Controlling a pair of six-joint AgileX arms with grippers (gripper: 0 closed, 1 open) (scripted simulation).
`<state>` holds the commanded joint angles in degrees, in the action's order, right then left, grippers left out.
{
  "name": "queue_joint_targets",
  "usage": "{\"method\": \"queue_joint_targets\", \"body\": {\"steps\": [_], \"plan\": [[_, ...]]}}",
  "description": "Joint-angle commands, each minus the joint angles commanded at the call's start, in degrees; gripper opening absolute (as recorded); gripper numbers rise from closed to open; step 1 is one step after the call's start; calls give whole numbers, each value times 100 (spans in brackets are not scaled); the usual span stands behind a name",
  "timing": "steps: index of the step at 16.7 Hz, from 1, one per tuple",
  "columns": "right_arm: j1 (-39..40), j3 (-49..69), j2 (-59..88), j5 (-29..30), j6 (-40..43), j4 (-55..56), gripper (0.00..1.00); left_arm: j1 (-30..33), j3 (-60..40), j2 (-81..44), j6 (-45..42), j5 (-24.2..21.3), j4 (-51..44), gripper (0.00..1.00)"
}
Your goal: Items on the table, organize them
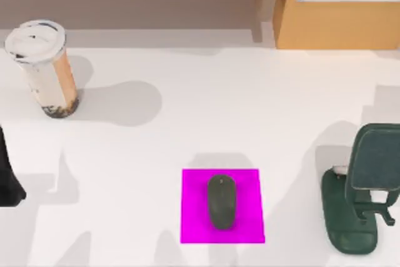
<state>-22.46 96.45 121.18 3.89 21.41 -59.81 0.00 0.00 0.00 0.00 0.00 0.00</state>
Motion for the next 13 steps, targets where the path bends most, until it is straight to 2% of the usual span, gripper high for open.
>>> {"method": "queue_joint_targets", "body": {"steps": [4, 13], "plan": [[1475, -358, -1382, 904, -1463, 59, 0, 0, 0, 0, 0, 0, 0, 100], [6056, -2521, -5064, 3424, -5779, 289, 0, 0, 0, 0, 0, 0, 0, 100]]}}
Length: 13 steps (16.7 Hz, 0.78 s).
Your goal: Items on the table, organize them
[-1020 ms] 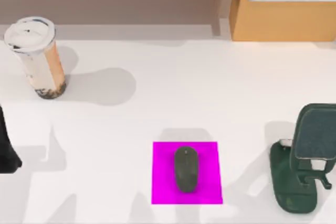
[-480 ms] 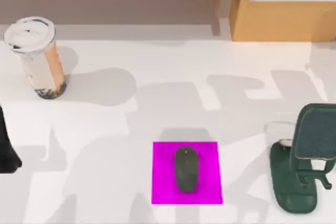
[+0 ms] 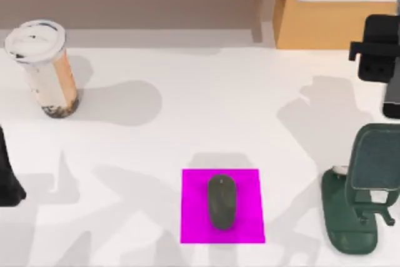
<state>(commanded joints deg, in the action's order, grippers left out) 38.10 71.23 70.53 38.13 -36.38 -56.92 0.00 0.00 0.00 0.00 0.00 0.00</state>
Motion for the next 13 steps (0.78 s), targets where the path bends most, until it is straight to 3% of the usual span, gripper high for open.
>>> {"method": "queue_joint_targets", "body": {"steps": [3, 7, 13], "plan": [[1308, -1067, -886, 718, -1034, 161, 0, 0, 0, 0, 0, 0, 0, 100], [2583, -2366, -1690, 1541, -1787, 402, 0, 0, 0, 0, 0, 0, 0, 100], [3435, -3418, -2141, 2190, -2148, 602, 0, 0, 0, 0, 0, 0, 0, 100]]}}
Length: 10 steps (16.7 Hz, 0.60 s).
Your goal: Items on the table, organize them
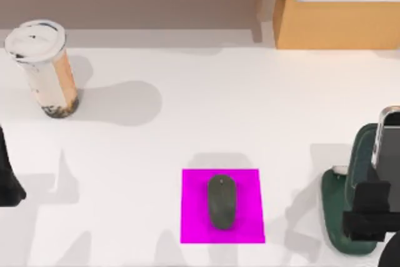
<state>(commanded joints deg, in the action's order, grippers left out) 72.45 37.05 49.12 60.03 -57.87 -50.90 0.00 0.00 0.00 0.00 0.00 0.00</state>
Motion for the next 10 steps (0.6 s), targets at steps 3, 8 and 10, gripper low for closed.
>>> {"method": "queue_joint_targets", "body": {"steps": [3, 8, 10], "plan": [[0, 0, 0, 0, 0, 0, 0, 0, 0, 0, 0, 0, 0, 100], [-17, 116, -96, -147, 52, 150, 0, 0, 0, 0, 0, 0, 0, 100], [7, 293, -261, -431, 160, 482, 0, 0, 0, 0, 0, 0, 0, 100]]}}
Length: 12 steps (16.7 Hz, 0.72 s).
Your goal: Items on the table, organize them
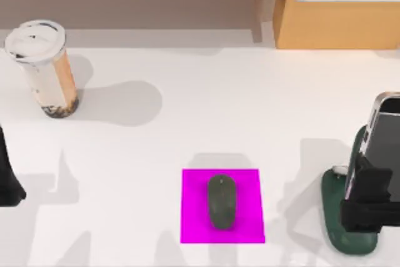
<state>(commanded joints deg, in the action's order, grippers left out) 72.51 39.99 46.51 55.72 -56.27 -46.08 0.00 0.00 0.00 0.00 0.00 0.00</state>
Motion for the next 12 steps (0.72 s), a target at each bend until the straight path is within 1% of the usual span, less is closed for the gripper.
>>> {"method": "queue_joint_targets", "body": {"steps": [3, 6, 9, 12], "plan": [[-55, 171, -242, -483, 265, 584, 0, 0, 0, 0, 0, 0, 0, 100], [-312, 14, -453, -772, 671, 989, 0, 0, 0, 0, 0, 0, 0, 100], [-761, -445, -486, -801, 1201, 1260, 0, 0, 0, 0, 0, 0, 0, 100], [-1269, -901, -180, -646, 1716, 1638, 0, 0, 0, 0, 0, 0, 0, 100]]}}
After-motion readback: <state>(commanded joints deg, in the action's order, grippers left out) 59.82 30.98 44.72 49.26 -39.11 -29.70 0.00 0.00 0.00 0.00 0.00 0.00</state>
